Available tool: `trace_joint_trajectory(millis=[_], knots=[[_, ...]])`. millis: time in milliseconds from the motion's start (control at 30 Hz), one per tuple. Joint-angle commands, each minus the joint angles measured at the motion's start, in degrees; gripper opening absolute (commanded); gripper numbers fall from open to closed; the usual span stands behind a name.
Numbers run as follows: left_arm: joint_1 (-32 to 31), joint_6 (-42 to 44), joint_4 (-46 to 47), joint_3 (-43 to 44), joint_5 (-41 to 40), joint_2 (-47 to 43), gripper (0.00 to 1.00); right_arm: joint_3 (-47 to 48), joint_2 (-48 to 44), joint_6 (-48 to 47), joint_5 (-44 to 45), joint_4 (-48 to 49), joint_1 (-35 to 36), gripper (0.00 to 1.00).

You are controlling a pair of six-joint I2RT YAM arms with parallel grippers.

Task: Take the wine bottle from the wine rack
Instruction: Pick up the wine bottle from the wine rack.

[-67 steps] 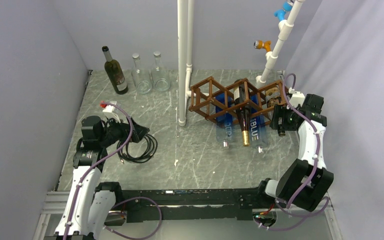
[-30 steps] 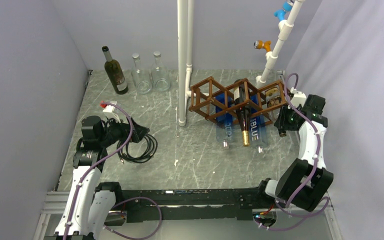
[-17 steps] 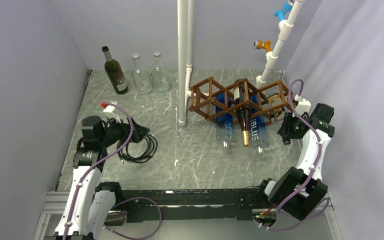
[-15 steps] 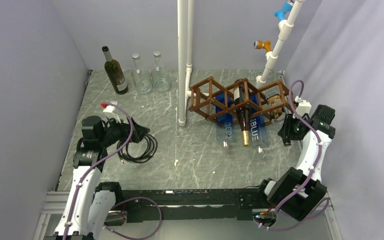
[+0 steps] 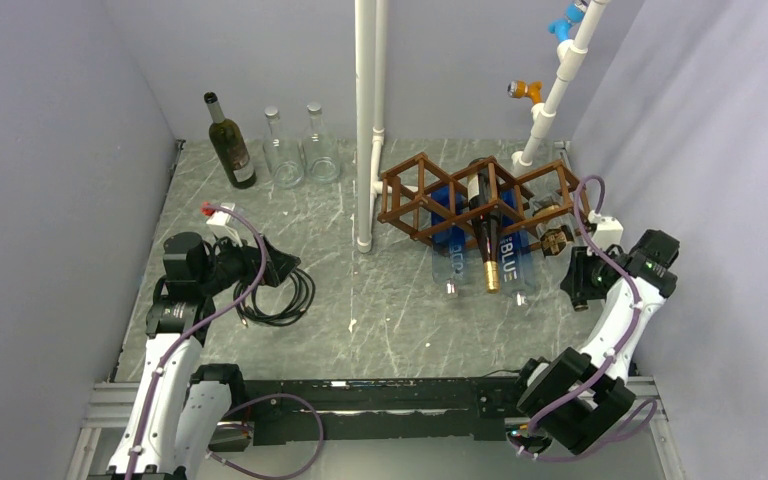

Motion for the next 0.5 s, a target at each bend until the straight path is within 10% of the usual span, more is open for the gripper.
trace_joint_trajectory(millis=[0,467], knots=[[-0.29,1.39,0.09,2.72,0.77,-0.91,0.99,-0.83,-1.65,-6.05,-2.08,-3.81,-2.67,0.00],[-0.42,0.97,1.24,2.32,2.99,-1.11,1.00,-0.81,-3.54,-18.71,-2.62,-12.26,-11.35,0.00]])
